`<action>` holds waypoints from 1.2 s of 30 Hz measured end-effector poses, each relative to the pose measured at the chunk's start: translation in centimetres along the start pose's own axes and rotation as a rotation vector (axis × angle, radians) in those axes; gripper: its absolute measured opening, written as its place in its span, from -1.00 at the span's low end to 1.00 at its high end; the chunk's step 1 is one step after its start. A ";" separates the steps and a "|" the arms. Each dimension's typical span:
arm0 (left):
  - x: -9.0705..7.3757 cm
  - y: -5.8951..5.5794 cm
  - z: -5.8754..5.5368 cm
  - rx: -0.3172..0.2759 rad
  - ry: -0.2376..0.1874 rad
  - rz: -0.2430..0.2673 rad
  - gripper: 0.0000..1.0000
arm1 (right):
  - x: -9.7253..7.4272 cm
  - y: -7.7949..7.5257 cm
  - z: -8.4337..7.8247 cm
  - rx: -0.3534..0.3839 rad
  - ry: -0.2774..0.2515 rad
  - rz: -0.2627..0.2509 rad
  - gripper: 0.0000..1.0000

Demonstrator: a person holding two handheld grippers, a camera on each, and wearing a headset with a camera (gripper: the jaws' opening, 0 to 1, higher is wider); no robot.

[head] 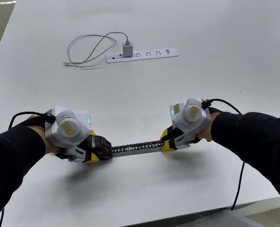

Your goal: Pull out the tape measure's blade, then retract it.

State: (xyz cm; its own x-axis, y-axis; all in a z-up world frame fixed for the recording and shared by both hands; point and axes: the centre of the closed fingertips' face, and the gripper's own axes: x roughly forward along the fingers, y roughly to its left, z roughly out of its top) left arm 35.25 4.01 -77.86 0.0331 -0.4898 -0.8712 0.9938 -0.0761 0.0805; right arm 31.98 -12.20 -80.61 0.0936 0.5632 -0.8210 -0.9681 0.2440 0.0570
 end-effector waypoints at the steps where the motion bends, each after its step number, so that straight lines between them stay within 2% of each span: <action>1: 0.0 0.0 0.0 0.000 0.000 0.000 -0.34 | 0.0 0.0 -0.1 0.003 0.000 0.000 -0.82; 36: 0.0 0.0 0.0 -0.001 0.000 0.002 -0.34 | -1.2 -0.1 -1.8 0.016 0.011 -0.006 -0.82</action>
State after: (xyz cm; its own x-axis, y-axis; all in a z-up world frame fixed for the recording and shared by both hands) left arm 35.20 3.97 -77.89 0.0353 -0.4897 -0.8712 0.9939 -0.0739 0.0818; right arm 31.54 -14.34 -80.66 0.0966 0.5533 -0.8274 -0.9638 0.2596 0.0610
